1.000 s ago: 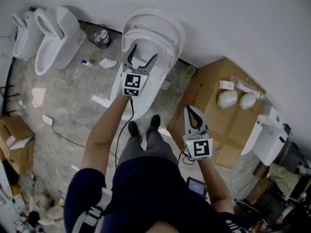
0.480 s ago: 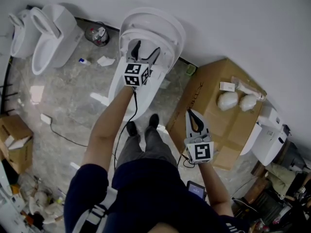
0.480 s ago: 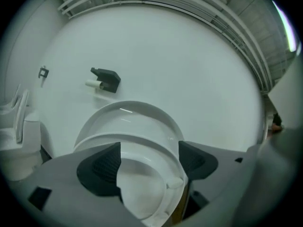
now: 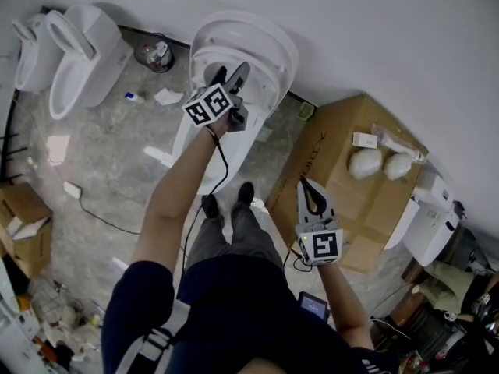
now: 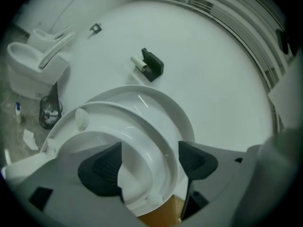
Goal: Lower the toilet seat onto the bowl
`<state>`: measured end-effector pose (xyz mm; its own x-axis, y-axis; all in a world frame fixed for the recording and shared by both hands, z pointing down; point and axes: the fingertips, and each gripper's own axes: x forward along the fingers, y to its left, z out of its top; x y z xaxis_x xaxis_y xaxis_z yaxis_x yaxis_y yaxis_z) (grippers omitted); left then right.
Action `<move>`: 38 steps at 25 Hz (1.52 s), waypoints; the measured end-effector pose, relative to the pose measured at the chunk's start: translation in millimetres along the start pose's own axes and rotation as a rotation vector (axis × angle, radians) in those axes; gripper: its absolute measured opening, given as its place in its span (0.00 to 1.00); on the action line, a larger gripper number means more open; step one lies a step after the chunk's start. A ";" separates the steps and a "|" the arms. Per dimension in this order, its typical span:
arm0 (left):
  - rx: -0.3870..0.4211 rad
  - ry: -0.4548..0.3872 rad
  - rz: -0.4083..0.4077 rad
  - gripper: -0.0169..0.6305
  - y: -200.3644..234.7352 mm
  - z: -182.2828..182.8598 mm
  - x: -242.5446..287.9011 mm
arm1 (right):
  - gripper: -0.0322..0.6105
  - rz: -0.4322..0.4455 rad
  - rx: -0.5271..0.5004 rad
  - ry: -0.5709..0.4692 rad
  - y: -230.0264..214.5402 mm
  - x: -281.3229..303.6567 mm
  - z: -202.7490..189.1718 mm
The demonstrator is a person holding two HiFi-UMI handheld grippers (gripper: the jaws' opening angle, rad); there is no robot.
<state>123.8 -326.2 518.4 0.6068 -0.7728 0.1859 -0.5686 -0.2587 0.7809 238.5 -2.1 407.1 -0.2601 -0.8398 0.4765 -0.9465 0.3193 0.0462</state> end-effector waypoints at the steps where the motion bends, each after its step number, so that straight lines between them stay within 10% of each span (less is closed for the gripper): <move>1: -0.055 -0.007 0.000 0.59 1.8 1.3 1.6 | 0.09 0.003 -0.010 -0.006 0.9 1.4 1.3; 22: -0.678 -0.058 -0.092 0.60 24.4 -2.7 28.6 | 0.09 0.163 -0.071 -0.061 52.6 55.5 3.2; 38: -0.759 -0.073 -0.067 0.59 -7.6 11.4 10.6 | 0.09 0.157 -0.035 -0.038 42.6 54.3 -6.2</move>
<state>128.2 -339.0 507.7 0.5730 -0.8129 0.1044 0.0215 0.1423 0.9896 185.3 -31.4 440.3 -0.4117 -0.7943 0.4468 -0.8868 0.4622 0.0046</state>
